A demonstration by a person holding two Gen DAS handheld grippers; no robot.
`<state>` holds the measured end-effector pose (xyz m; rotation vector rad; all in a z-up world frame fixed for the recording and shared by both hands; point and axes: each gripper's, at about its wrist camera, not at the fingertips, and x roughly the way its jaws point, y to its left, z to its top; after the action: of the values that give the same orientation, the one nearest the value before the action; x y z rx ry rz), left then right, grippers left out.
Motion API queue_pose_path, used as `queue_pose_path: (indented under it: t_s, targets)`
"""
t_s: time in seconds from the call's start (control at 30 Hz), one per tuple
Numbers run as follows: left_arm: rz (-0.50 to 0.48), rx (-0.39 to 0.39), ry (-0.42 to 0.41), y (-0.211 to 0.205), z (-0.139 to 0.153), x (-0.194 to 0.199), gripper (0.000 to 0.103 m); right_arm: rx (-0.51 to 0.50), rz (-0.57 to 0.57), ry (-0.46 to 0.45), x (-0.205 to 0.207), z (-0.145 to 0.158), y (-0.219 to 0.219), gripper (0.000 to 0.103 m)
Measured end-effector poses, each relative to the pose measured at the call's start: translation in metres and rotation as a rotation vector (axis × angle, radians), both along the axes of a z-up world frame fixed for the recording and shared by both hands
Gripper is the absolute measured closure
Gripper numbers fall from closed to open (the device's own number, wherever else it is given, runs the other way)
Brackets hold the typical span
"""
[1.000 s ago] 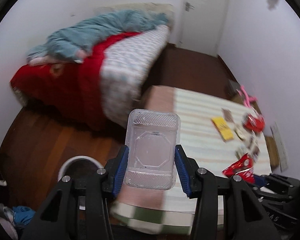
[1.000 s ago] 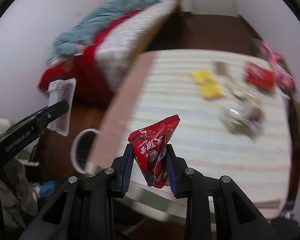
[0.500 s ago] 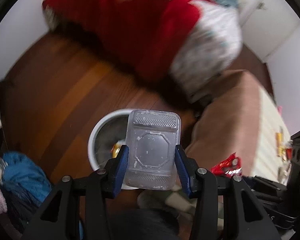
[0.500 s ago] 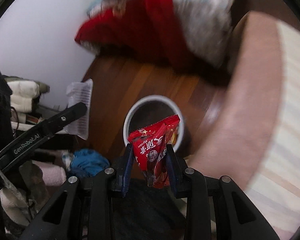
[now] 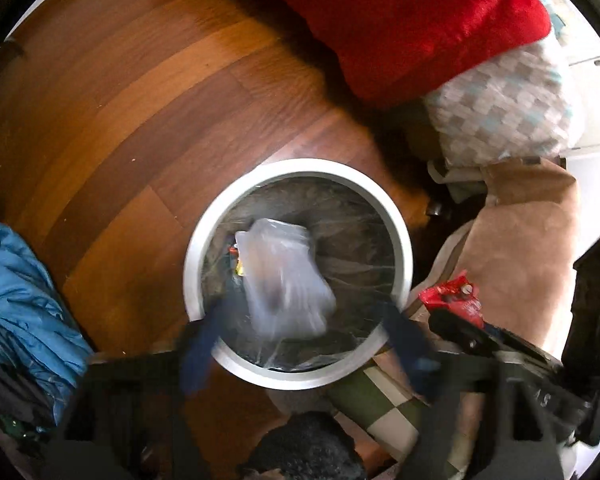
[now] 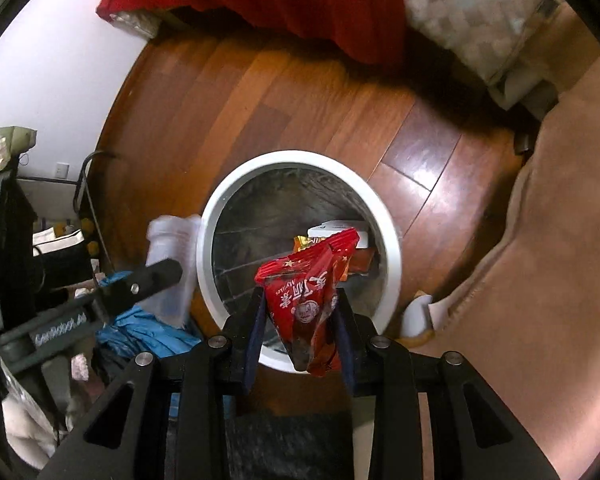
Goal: Collect trash
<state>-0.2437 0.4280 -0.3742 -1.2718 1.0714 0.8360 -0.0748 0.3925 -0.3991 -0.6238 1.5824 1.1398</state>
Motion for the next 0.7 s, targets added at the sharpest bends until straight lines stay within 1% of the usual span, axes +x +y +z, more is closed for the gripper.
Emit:
queue_pose_path:
  t_s: [0.07,0.1,0.13,0.27,0.33,0.43,0.53,0.7]
  targets:
    - [0.000,0.004,0.024,-0.003,0.000,-0.005,0.006,-0.006,0.000,-0.004,0.004,-0.009,0.006,0.043]
    - [-0.004,0.010,0.039,-0.005,0.000,-0.009,0.006,-0.003,0.000,-0.006,0.005,-0.012,0.007,0.038]
    - [-0.011,0.033,0.067,-0.009,0.004,-0.011,0.005,-0.005,0.003,-0.013,0.005,-0.015,0.007,0.028]
    - [-0.006,0.136,0.153,-0.017,0.021,-0.029,0.005,0.004,-0.007,-0.039,0.003,-0.014,0.000,0.006]
    - [0.005,0.189,0.184,-0.022,0.030,-0.035,0.005,0.014,0.009,-0.075,-0.001,-0.007,-0.006,0.000]
    - [0.010,0.228,0.216,-0.031,0.039,-0.040,0.005,0.030,0.041,-0.157,-0.008,0.007,-0.014,0.000]
    - [0.009,0.244,0.227,-0.040,0.044,-0.039,0.005,0.037,0.071,-0.240,-0.014,0.020,-0.024,0.000]
    - [-0.006,0.262,0.236,-0.053,0.050,-0.036,0.005,0.020,0.110,-0.326,-0.021,0.034,-0.041,0.000]
